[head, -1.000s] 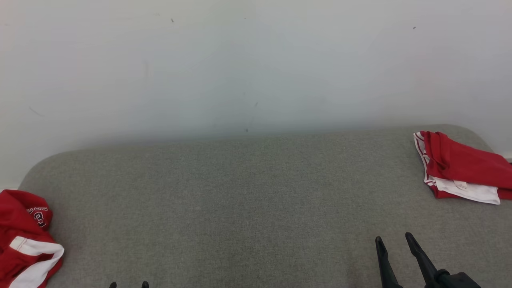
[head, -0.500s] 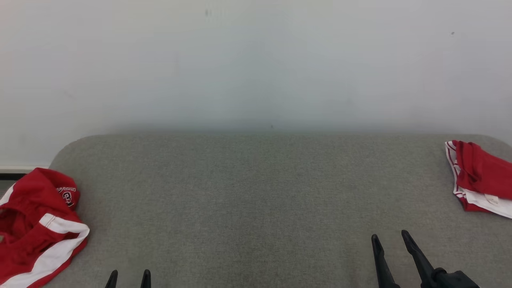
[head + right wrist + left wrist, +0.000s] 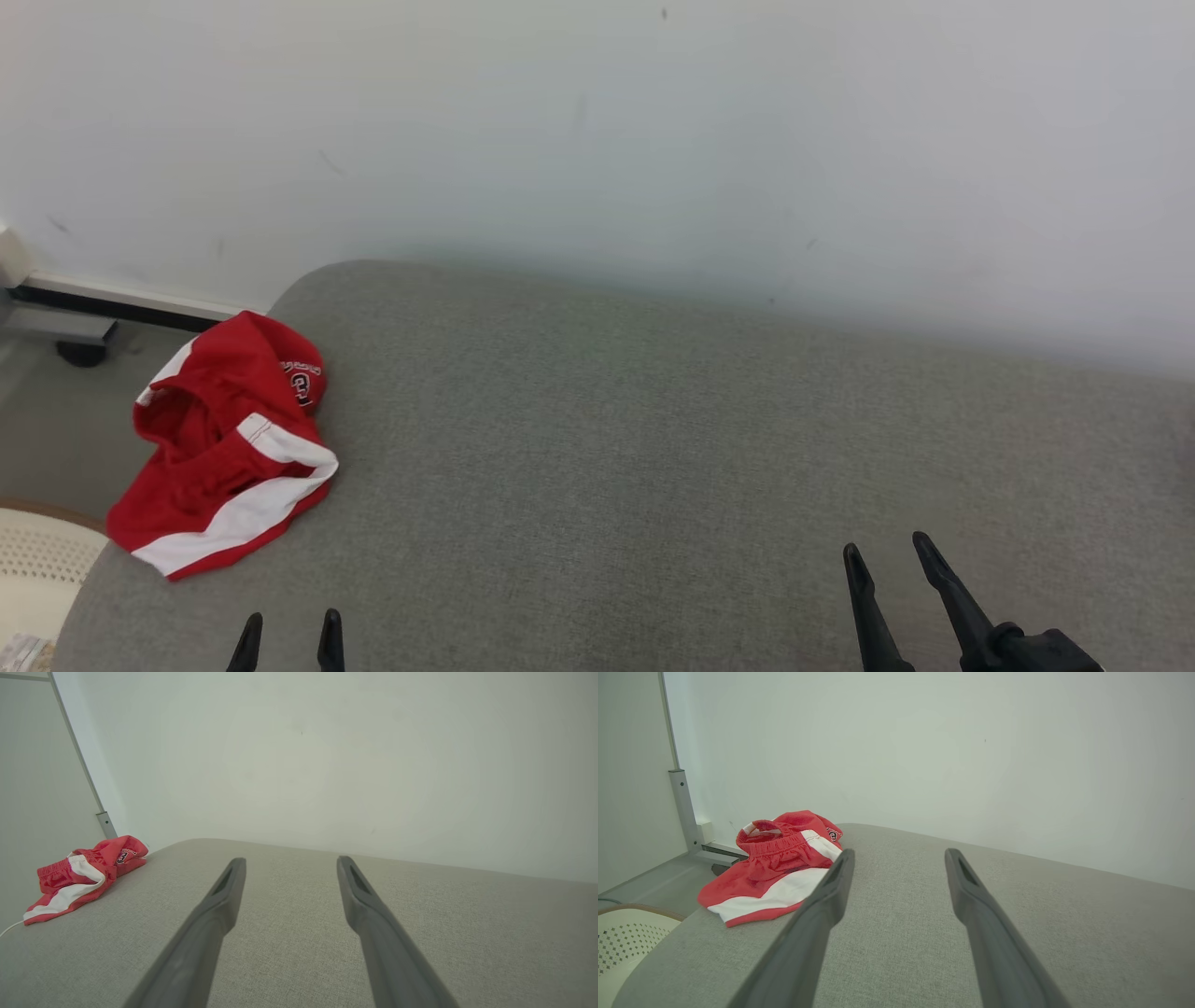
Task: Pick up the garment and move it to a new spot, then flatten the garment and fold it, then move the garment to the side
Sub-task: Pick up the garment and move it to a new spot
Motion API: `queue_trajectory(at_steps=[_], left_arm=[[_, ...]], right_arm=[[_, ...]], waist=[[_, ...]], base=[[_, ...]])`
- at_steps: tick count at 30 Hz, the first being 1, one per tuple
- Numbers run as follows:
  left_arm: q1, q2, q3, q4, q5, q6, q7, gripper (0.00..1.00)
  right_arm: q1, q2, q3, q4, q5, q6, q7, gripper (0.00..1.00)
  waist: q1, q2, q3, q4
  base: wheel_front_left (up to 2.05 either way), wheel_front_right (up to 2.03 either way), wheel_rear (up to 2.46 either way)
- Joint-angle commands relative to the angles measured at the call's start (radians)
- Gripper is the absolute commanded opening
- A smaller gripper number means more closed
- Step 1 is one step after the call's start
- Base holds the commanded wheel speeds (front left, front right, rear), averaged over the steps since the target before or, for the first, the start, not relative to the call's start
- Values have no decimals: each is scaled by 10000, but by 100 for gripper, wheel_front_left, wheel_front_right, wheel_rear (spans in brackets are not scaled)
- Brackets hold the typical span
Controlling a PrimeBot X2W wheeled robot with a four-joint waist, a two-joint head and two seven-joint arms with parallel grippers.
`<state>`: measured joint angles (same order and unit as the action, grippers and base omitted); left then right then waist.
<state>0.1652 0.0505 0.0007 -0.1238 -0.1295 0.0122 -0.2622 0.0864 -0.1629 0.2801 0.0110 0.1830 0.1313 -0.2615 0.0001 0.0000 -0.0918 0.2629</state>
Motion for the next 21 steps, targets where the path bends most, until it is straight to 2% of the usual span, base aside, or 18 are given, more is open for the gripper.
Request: queue_trajectory(at_steps=[1,10,21], left_arm=[[-22,9,45,-47,63,49,-32,100],[-64,8,258,-178,233,144,-32,100],[23,7,373,-381,0,353,-32,100]], right_arm=[[-50,11,54,-44,46,-11,-42,100],[30,114,96,-8,117,-11,-42,100],[-322,-57,286,125,174,-11,-42,100]], waist=[[-1,0,3,792],[-1,0,-10,1774],[-1,0,229,2001]], base=[[0,0,0],[0,0,0],[0,0,0]])
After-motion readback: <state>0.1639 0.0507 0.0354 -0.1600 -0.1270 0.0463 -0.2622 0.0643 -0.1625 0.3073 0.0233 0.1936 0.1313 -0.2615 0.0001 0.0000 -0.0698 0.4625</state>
